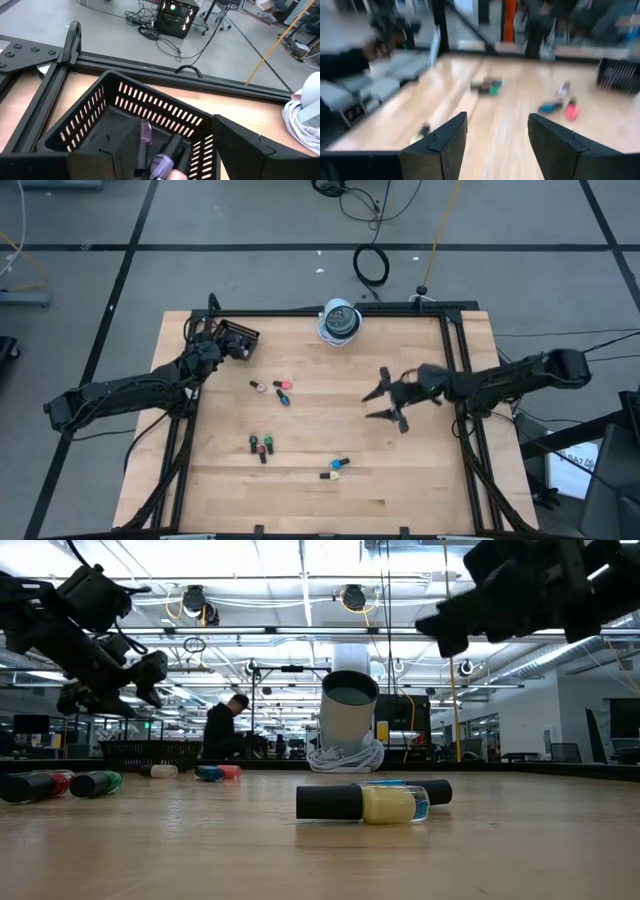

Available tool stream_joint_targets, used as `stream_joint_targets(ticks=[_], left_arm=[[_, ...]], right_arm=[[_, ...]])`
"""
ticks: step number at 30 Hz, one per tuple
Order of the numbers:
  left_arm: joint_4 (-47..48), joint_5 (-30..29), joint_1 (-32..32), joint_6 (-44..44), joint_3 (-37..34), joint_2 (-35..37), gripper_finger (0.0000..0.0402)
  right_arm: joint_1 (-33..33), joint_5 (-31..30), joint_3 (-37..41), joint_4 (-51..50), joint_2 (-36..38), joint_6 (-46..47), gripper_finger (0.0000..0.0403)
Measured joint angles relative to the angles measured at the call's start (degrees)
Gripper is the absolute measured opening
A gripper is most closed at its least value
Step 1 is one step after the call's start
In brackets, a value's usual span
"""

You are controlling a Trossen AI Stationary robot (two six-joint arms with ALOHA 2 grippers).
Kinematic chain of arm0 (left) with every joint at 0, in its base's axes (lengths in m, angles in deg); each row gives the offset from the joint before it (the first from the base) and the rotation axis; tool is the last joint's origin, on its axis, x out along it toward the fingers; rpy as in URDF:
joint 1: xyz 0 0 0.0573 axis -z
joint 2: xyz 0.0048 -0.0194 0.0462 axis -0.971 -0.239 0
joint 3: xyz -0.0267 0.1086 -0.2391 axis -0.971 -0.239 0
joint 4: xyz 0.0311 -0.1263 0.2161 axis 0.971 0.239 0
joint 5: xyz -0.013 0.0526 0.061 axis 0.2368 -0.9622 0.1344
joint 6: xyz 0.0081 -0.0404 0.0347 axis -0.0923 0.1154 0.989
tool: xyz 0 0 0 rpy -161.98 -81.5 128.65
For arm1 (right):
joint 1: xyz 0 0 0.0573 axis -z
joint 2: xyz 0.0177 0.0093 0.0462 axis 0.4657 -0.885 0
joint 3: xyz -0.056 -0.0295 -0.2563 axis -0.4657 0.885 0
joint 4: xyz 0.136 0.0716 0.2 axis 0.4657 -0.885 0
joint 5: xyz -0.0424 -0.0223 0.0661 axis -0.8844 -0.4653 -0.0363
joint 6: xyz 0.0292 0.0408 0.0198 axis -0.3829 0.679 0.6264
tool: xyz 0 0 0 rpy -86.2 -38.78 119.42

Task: Pick & Place Nail Polish
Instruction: Put the blue nail polish bottle into the black basket

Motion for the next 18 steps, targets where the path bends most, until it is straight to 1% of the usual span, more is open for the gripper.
stream_joint_targets(ticks=[3,7,10,13,15,18], left_arm=[[0.5,2.4,0.0,0.3,0.0,0.0,0.0241],[1.0,9.4,0.0,0.4,0.0,0.0,0.0241],[1.0,16.2,0.1,1.2,0.0,0.0,0.0241],[1.0,21.8,0.8,1.5,0.0,0.0,0.0241],[1.0,23.8,2.0,0.8,0.0,0.0,0.0241],[1.0,24.4,5.1,-1.2,0.0,0.0,0.0241]], right_arm=[[-5.8,-7.1,-4.3,-6.4,-5.3,0.7,0.0199],[-13.1,-15.4,-11.8,-13.1,-15.0,2.0,0.0199],[-17.4,-17.7,-17.0,-14.5,-22.4,1.8,0.0199],[-20.2,-17.8,-20.9,-15.6,-28.1,2.9,0.0199],[-21.4,-17.8,-22.7,-16.3,-31.1,4.6,0.0199],[-22.8,-18.7,-24.0,-16.0,-34.6,5.8,0.0199]])
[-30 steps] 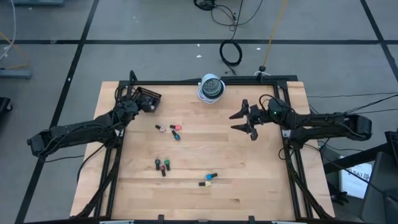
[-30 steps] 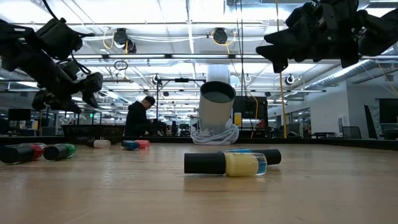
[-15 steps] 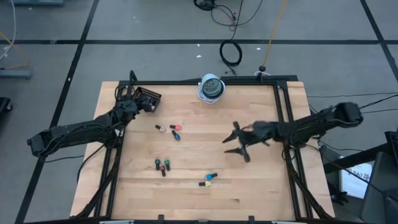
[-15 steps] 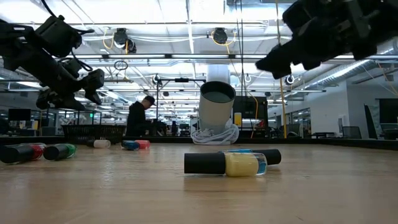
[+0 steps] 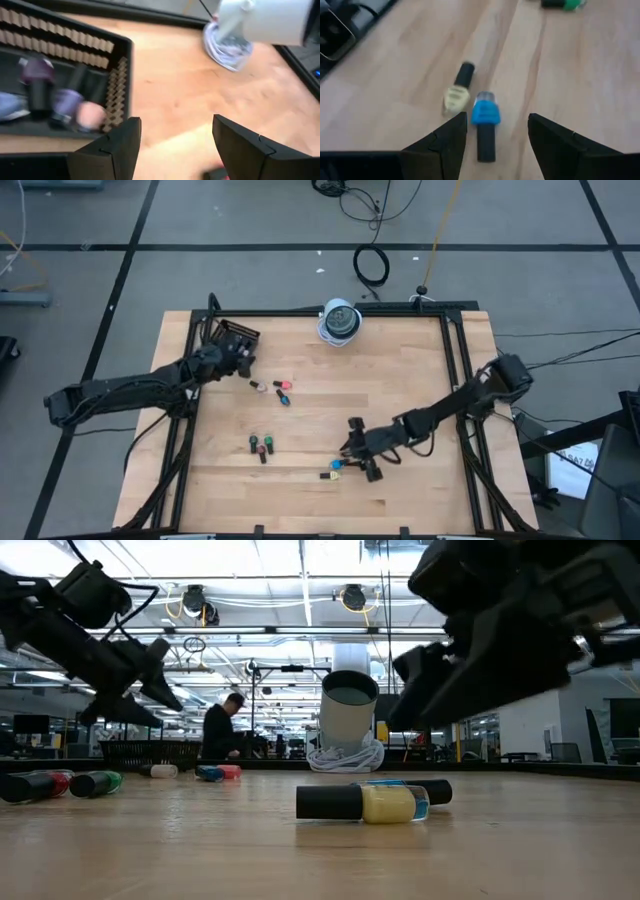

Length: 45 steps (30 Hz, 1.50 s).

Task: Pick & Place Nail Polish
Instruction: Put the blue nail polish bottle into the black basket

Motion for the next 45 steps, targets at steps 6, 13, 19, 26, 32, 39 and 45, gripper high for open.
stream_joint_targets(ticks=[6,13,19,26,32,39,45], left_arm=[[-1.2,-3.9,9.0,-1.5,0.0,0.0,0.0241],[-2.2,-13.2,20.5,-3.6,0.0,0.0,0.0241],[-2.2,-17.2,26.2,-4.6,0.0,0.0,0.0241],[-2.2,-19.4,28.9,-5.0,0.0,0.0,0.0241],[-2.2,-20.1,29.3,-4.9,0.0,0.0,0.0241],[-2.2,-20.0,29.3,-2.3,0.0,0.0,0.0241],[-2.2,-20.0,29.3,0.0,0.0,0.0,0.0241]], right_arm=[[-1.4,-4.8,-0.1,0.9,-5.3,2.3,0.0199],[-2.5,-4.8,-0.2,1.1,-6.9,5.5,0.0196],[-3.1,-4.8,-0.2,0.8,-6.9,3.9,0.0154],[-3.0,-4.6,-0.2,0.8,-6.9,2.9,0.0081],[-3.0,-4.7,-0.1,1.6,-6.9,-0.3,0.0055],[-2.9,-5.0,-0.1,1.4,-5.3,-3.7,0.0056],[-2.9,-11.1,-0.1,-2.3,2.6,-8.1,0.0053]])
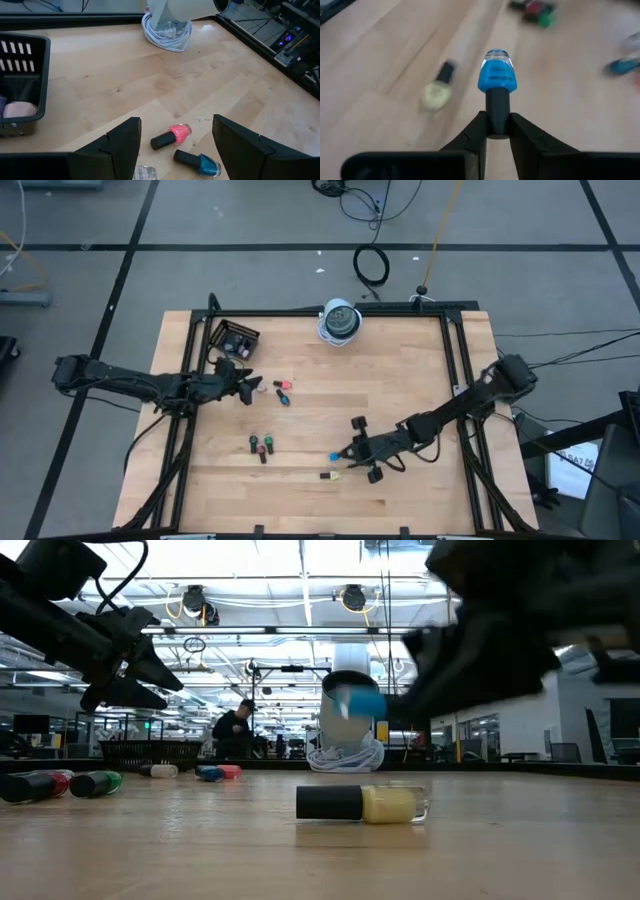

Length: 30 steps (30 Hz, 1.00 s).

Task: Pick & Place Nail Polish
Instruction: Put the blue nail polish bottle into the black basket

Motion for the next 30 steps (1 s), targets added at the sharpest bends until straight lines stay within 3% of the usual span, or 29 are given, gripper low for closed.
stream_joint_targets(ticks=[6,13,20,26,30], left_arm=[[-1.8,-1.1,-0.6,0.9,0.0,0.0,0.0241],[-7.4,-1.6,-1.4,4.6,0.0,0.0,0.0241],[-23.6,-1.3,-3.3,11.5,0.0,0.0,0.0241],[-39.6,9.8,-7.5,19.2,0.0,-1.3,0.0241],[-44.1,14.1,-10.0,18.3,0.0,-5.8,0.0241]], right_arm=[[1.0,-10.8,0.0,-0.5,7.6,-9.3,0.0051],[7.2,-23.7,0.0,-0.4,8.8,-20.0,0.0051],[13.9,-29.5,0.0,1.9,8.5,-33.9,0.0051],[17.8,-32.3,0.0,9.4,8.5,-44.5,0.0051],[18.8,-28.0,0.0,10.7,8.5,-45.1,0.0051]])
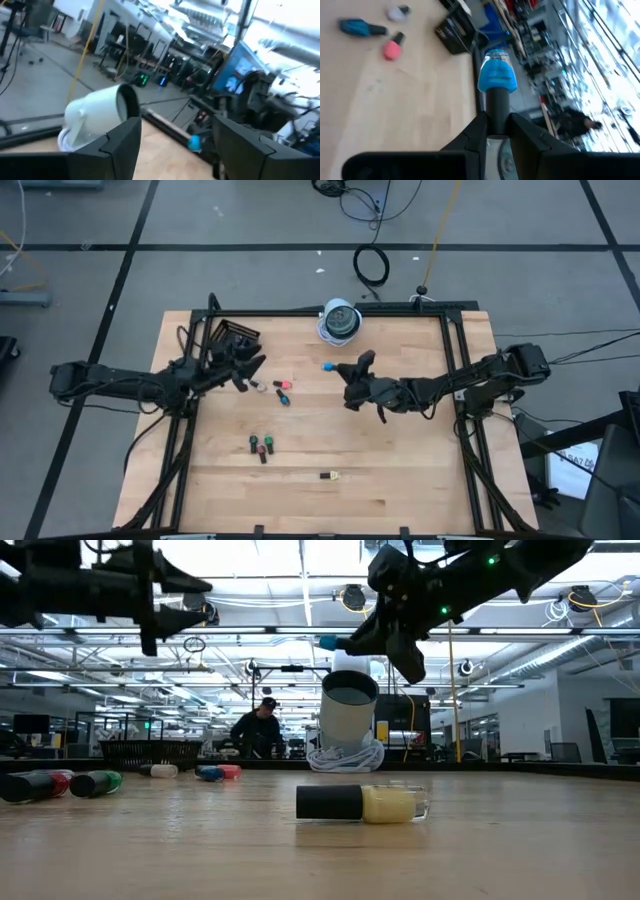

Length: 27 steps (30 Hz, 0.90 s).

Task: Pick & Place Nail Polish
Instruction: Put the blue nail polish bottle into the black basket

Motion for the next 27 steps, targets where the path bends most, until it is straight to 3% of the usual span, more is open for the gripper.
stream_joint_targets(ticks=[5,11,13,27], left_arm=[[-2.1,1.2,-3.8,-8.8,0.6,-9.7,0.0241],[-3.4,16.8,-5.0,-13.7,6.2,-21.0,0.0241],[-3.3,19.0,-4.1,-13.8,8.8,-23.9,0.0241],[-3.0,15.5,0.9,-12.6,19.8,-40.8,0.0241]], right_arm=[[-0.1,3.6,0.0,0.1,0.0,-4.0,0.0051],[-0.1,8.6,0.0,0.5,0.0,-5.0,0.0051],[-0.1,10.7,0.0,0.5,0.0,-5.0,0.0051],[-1.0,11.9,1.1,1.2,0.0,-4.2,0.0051]])
